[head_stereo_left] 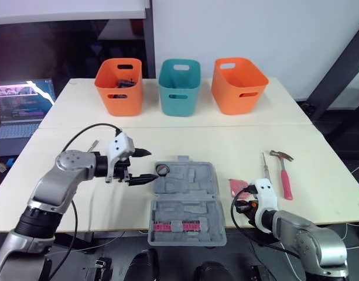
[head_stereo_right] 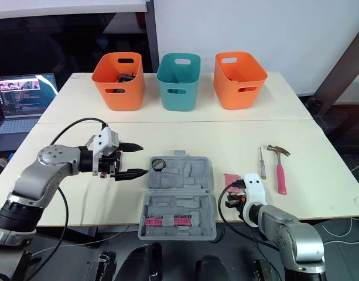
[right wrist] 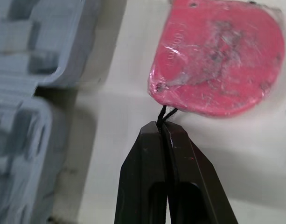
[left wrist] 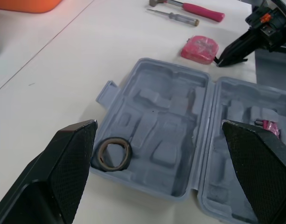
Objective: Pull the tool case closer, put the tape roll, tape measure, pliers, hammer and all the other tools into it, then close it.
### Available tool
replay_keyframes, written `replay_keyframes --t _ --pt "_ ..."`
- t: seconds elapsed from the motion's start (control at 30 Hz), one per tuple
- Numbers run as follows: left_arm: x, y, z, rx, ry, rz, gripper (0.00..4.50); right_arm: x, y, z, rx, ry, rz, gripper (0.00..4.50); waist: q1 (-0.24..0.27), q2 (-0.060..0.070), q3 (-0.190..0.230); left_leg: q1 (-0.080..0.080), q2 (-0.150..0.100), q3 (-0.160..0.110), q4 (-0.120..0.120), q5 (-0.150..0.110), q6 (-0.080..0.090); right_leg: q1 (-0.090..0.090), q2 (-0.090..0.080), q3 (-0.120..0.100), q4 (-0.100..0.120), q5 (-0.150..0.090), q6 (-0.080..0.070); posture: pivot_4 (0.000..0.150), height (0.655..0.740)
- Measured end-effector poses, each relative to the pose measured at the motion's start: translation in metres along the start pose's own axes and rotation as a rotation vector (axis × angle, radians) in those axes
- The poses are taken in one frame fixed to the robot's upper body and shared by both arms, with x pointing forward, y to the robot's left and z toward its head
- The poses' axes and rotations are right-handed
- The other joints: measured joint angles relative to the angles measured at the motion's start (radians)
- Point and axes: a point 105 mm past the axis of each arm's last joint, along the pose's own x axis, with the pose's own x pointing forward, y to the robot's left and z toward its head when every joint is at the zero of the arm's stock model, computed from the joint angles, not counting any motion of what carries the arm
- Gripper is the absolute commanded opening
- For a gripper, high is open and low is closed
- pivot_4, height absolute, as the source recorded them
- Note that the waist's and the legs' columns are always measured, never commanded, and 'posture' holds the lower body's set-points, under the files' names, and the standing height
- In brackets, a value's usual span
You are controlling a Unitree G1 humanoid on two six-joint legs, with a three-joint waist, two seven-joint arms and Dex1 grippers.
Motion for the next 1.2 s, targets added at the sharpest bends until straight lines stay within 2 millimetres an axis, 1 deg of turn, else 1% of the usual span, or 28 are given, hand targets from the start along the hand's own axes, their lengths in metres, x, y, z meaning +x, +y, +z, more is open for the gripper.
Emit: replay_keyframes --t 0.1,0.27,0.4,0.5,0.6,0.67,0.73,0.77,0.9,0.93,1.03,1.07,1.1,1.17,1.2 --pt "0.003 0.000 0.000 0.002 -0.006 -0.012 4.50 -0.004 0.002 -0.005 0.017 0.010 -0.001 0.06 0.000 0.000 0.000 0.000 0.000 0.000 0.000 0.000 0.000 0.000 0.000 0.000 0.000 0.000 0.000 0.150 0.7400" --pt "0.003 0.004 0.002 0.028 -0.002 -0.008 4.50 -0.006 0.002 -0.008 0.027 0.020 -0.012 0.06 0.000 0.000 0.000 0.000 0.000 0.002 0.000 0.000 0.001 0.000 0.000 0.001 0.000 0.000 0.000 0.150 0.7400" --pt "0.003 0.005 0.001 0.027 0.006 -0.012 4.50 -0.009 0.003 -0.010 0.008 0.036 -0.019 0.06 0.000 0.000 0.000 0.001 0.000 0.002 -0.001 0.000 0.001 -0.001 0.000 0.002 0.000 0.000 0.000 0.150 0.7400" --pt "0.003 0.005 -0.001 0.021 0.006 -0.013 4.50 -0.010 0.006 -0.010 0.019 0.040 -0.010 0.91 0.000 0.000 0.000 0.001 0.000 0.003 -0.001 -0.001 0.001 -0.001 0.000 0.002 0.000 0.000 0.000 0.150 0.7400" --pt "0.004 0.004 0.000 0.021 0.003 -0.018 4.50 -0.012 0.011 -0.009 0.015 0.048 0.017 2.25 0.000 0.000 0.000 0.001 0.000 0.003 -0.001 -0.001 0.001 -0.001 -0.001 0.002 0.000 0.000 0.000 0.150 0.7400" --pt "0.004 0.004 0.000 0.023 0.003 -0.022 4.50 -0.016 0.011 -0.008 0.021 0.052 0.023 3.19 0.001 0.000 0.000 0.001 0.000 0.004 -0.001 -0.001 0.001 -0.001 -0.001 0.003 0.000 0.000 0.000 0.150 0.7400" --pt "0.004 0.003 0.000 0.026 0.002 -0.028 4.50 -0.024 0.008 -0.006 0.027 0.064 0.031 4.12 0.001 0.000 0.000 0.000 0.000 0.004 -0.001 -0.001 0.001 -0.001 -0.002 0.003 0.000 0.000 0.000 0.150 0.7400" --pt "0.004 0.003 0.000 0.026 0.002 -0.032 4.50 -0.030 0.005 -0.005 0.016 0.071 0.030 4.45 0.001 0.000 0.000 0.000 0.000 0.005 -0.001 -0.001 0.002 -0.001 -0.002 0.003 -0.001 0.000 0.000 0.150 0.7400" --pt "0.002 0.002 0.001 0.017 -0.012 -0.040 4.50 -0.060 -0.005 0.004 -0.109 0.124 0.058 4.45 0.000 0.000 0.000 0.001 0.000 0.007 -0.001 -0.002 0.003 -0.001 -0.003 0.004 -0.001 0.000 0.000 0.150 0.7400" --pt "0.002 0.002 0.002 0.015 -0.018 -0.040 4.50 -0.064 -0.007 0.008 -0.133 0.124 0.064 4.45 -0.001 0.000 0.000 0.001 0.000 0.007 -0.001 -0.002 0.003 -0.001 -0.002 0.004 -0.001 0.000 0.000 0.150 0.7400" --pt "0.001 -0.001 0.003 0.018 -0.029 -0.050 4.50 -0.076 -0.014 0.032 -0.300 0.089 0.062 4.45 -0.005 0.000 0.001 0.002 0.000 0.009 -0.001 -0.002 0.004 -0.002 -0.002 0.007 -0.001 0.000 0.000 0.150 0.7400" --pt "0.000 -0.005 0.004 0.038 -0.046 -0.062 4.50 -0.079 -0.014 0.045 -0.421 0.055 0.058 4.45 -0.006 0.000 0.001 0.002 0.000 0.010 -0.001 -0.003 0.004 -0.002 -0.002 0.007 -0.001 0.000 0.000 0.150 0.7400" --pt "-0.002 -0.014 0.005 0.073 -0.065 -0.094 4.50 -0.083 -0.012 0.058 -0.568 0.015 0.063 4.45 -0.005 0.000 0.001 0.002 0.001 0.011 -0.002 -0.003 0.004 -0.002 -0.002 0.008 -0.003 0.000 0.000 0.150 0.7400" --pt "-0.004 -0.024 0.006 0.105 -0.083 -0.131 4.50 -0.084 -0.004 0.067 -0.734 -0.046 0.100 4.45 -0.003 -0.001 0.001 0.002 0.001 0.010 -0.002 -0.003 0.005 -0.002 -0.001 0.008 -0.004 0.000 0.001 0.150 0.7400" --pt "-0.007 -0.029 0.005 0.118 -0.090 -0.145 4.50 -0.082 0.001 0.069 -0.850 -0.067 0.133 4.45 -0.003 -0.001 0.001 0.002 0.001 0.010 -0.002 -0.003 0.005 -0.002 0.000 0.008 -0.005 0.000 0.001 0.150 0.7400"
